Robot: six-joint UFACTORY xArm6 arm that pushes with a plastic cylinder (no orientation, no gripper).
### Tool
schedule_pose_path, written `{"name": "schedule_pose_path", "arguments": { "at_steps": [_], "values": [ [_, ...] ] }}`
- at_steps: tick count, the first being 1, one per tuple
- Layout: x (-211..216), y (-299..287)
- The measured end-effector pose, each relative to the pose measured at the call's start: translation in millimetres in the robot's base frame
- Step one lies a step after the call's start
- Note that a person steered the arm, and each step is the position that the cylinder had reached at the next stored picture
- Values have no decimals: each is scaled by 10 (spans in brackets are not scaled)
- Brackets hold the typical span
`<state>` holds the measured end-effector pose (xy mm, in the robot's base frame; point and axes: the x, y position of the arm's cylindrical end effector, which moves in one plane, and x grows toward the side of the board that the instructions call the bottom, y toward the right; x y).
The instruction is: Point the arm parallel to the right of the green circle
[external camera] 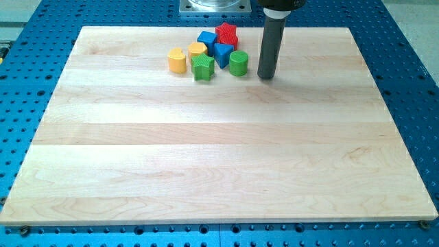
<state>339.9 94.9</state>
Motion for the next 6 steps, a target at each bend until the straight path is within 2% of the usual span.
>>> {"name": "schedule_pose_path", "arguments": {
  "at_steps": [3, 4, 5, 6],
  "values": [
    [25, 6],
    [78, 122],
    [181, 499],
    [-428, 884]
  ]
}}
